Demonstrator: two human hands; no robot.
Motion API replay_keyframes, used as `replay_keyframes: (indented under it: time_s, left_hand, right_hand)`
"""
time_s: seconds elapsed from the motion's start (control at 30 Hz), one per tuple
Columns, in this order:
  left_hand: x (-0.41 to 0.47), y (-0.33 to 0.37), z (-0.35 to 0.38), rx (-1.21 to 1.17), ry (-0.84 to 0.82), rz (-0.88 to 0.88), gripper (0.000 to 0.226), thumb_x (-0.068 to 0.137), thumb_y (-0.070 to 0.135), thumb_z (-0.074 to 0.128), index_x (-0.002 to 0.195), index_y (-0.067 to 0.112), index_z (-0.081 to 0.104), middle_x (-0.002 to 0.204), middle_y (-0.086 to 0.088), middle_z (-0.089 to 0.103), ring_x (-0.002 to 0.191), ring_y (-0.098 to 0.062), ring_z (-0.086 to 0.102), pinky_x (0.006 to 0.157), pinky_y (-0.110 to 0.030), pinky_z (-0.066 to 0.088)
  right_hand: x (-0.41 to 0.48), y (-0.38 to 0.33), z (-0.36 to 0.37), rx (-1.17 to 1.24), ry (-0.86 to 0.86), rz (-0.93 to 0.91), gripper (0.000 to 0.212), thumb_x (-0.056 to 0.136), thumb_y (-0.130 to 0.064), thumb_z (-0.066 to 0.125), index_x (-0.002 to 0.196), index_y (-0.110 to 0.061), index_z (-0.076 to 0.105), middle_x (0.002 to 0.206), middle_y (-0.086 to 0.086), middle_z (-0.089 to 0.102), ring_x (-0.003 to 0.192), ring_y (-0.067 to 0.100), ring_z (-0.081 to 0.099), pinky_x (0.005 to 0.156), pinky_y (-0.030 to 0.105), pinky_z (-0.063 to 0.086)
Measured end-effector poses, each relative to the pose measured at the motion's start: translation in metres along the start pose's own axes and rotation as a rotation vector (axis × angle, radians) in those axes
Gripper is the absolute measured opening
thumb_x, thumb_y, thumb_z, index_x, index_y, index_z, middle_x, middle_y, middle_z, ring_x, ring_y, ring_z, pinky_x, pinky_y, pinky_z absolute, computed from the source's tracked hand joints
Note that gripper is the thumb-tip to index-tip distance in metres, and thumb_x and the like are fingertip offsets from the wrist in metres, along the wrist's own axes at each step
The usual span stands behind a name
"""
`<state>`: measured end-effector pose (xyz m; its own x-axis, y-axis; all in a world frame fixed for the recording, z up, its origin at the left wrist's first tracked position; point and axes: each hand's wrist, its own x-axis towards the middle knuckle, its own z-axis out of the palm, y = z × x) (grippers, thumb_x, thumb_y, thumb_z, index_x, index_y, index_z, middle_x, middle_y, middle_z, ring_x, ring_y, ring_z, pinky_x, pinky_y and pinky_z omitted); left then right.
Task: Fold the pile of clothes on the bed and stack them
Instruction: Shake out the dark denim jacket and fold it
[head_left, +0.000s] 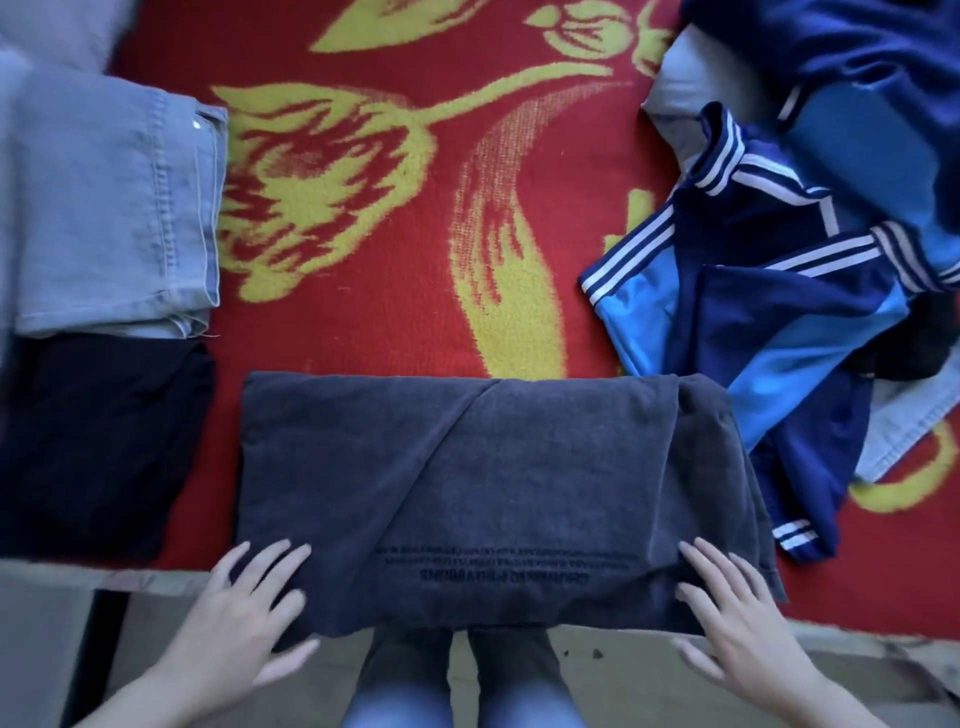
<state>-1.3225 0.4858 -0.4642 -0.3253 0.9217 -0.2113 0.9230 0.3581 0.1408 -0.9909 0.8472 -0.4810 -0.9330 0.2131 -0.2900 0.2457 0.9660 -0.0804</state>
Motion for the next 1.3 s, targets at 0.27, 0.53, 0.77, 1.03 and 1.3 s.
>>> replay_keyframes:
  time_s: [0.27, 0.53, 0.77, 1.03, 1.3]
  left_hand:
    - [0.093, 0.066, 0.011, -0.029, -0.036, -0.114, 0.077, 0.078, 0.052, 0.036, 0.148, 0.026, 0.016, 0.156, -0.017, 0.001, 0.129, -0.04, 0.032, 0.099, -0.057, 0.026]
    - [0.102, 0.082, 0.033, -0.1, -0.278, -0.284, 0.062, 0.092, 0.058, -0.004, 0.149, 0.034, 0.0, 0.143, -0.02, 0.032, 0.126, -0.047, 0.032, 0.086, -0.068, 0.036]
    - [0.111, 0.078, 0.031, -0.063, -0.387, -0.284, 0.065, 0.092, 0.06, -0.003, 0.134, 0.03, 0.037, 0.139, -0.02, 0.035, 0.121, -0.046, 0.035, 0.074, -0.068, 0.043]
    - [0.114, 0.081, 0.02, -0.007, -0.473, -0.291, 0.06, 0.075, 0.06, 0.047, 0.128, 0.033, 0.045, 0.132, -0.019, 0.047, 0.114, -0.044, 0.042, 0.066, -0.06, 0.05]
    - [0.114, 0.086, -0.028, -0.513, -0.616, -0.563, 0.051, 0.095, 0.045, 0.04, 0.143, 0.043, 0.024, 0.158, 0.002, -0.008, 0.145, -0.021, -0.008, 0.116, -0.04, 0.007]
  right_hand:
    - [0.09, -0.073, -0.009, 0.131, 0.099, 0.281, 0.051, 0.09, -0.051, 0.03, 0.131, -0.023, 0.041, 0.141, 0.018, 0.033, 0.13, 0.036, 0.032, 0.101, 0.05, 0.024]
    - [0.045, 0.025, 0.02, 0.158, -0.302, 0.929, 0.062, 0.089, -0.068, 0.015, 0.145, -0.046, 0.001, 0.158, 0.005, 0.005, 0.143, 0.03, 0.001, 0.108, 0.057, 0.005]
    - [0.018, 0.044, 0.003, 0.762, -0.086, 1.081, 0.076, 0.084, -0.044, 0.061, 0.143, -0.007, 0.03, 0.146, 0.011, 0.038, 0.132, 0.026, 0.038, 0.104, 0.041, 0.035]
    - [0.049, 0.049, -0.029, 1.172, 0.02, 1.148, 0.065, 0.072, 0.0, 0.071, 0.131, -0.014, 0.047, 0.122, 0.005, 0.06, 0.107, 0.023, 0.057, 0.081, 0.031, 0.047]
    - [0.063, -0.033, -0.142, 1.271, 0.082, 0.682, 0.075, 0.071, 0.017, 0.062, 0.122, -0.036, 0.045, 0.11, -0.023, 0.061, 0.096, -0.02, 0.055, 0.08, 0.001, 0.041]
